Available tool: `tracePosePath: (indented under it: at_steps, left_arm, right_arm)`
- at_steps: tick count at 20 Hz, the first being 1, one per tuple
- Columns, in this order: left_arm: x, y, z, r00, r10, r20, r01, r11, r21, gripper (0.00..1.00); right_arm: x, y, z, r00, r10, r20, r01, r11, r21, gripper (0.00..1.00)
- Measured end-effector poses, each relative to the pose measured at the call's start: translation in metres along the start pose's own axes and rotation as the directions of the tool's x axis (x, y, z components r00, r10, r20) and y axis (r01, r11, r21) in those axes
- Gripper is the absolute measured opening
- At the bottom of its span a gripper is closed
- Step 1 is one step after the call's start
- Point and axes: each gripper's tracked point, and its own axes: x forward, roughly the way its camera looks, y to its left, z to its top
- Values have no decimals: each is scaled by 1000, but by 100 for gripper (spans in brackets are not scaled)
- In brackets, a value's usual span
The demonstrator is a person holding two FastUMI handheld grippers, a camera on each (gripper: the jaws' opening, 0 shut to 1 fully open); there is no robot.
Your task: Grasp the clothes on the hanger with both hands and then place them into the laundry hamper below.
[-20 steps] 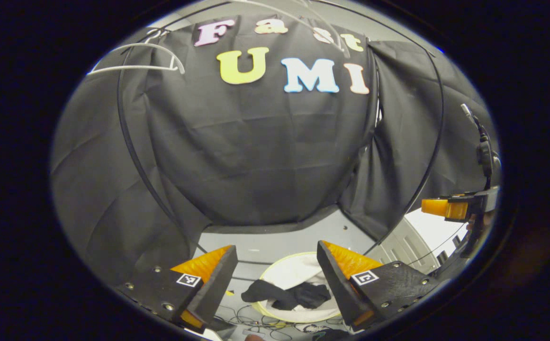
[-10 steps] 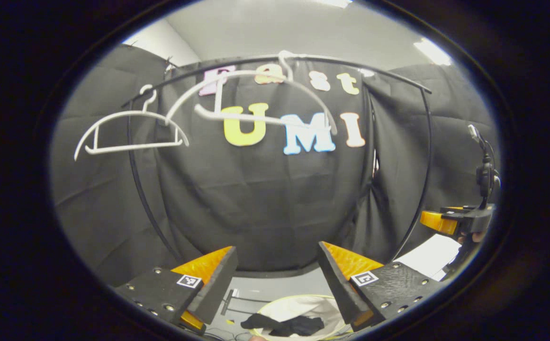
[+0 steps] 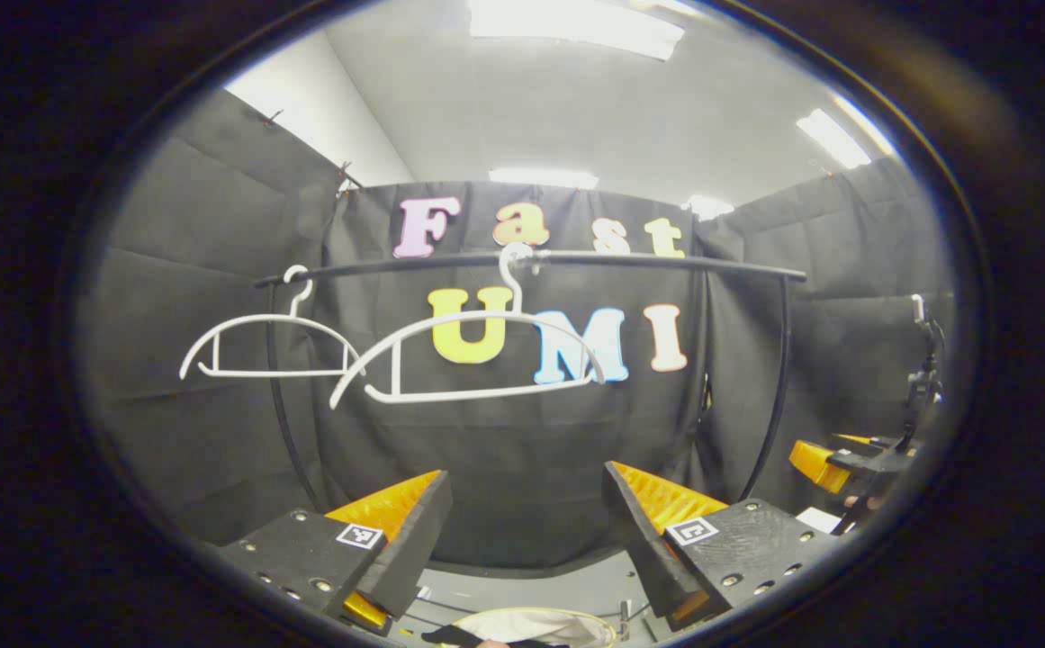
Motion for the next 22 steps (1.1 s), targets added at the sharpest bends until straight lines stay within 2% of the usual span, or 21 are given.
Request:
tracePosePath:
  at_steps: [1,2,3,4,5,8,11,14,19,22]
  left_arm:
    - [-6,-3,11,1000,6,28,-6,1000,-6,100]
    - [-12,-8,20,998,8,55,-7,1000,-12,100]
    - [-18,-13,28,997,13,80,-12,1000,-16,100]
    - [-33,-17,29,995,25,101,-23,1000,-20,100]
    - [-42,-20,32,994,39,103,-36,999,-28,100]
    - [-73,-44,27,993,34,109,-24,995,-93,100]
    - [-89,-54,31,988,53,147,-30,987,-155,99]
    - [-88,-57,45,975,54,213,-21,988,-154,99]
    - [-80,-53,21,985,47,168,-30,994,-102,100]
    - [-77,-55,15,987,44,157,-30,996,-88,100]
  right_arm:
    - [-3,-3,6,1000,9,11,-9,1000,8,92]
    - [-5,-8,11,1000,11,17,-11,1000,14,98]
    - [-8,-14,14,1000,9,27,-9,1000,14,98]
    - [-12,-22,16,999,5,32,-5,1000,10,92]
    - [-16,-31,18,999,-3,42,2,1000,6,98]
    - [-25,-49,19,997,-11,71,11,1000,-1,98]
    - [-33,-55,14,999,-3,43,1,999,44,95]
    - [-39,-63,17,998,-2,62,-2,998,63,98]
    - [-42,-67,1,1000,2,28,-4,998,61,98]
    - [-41,-64,5,999,1,40,-4,997,71,98]
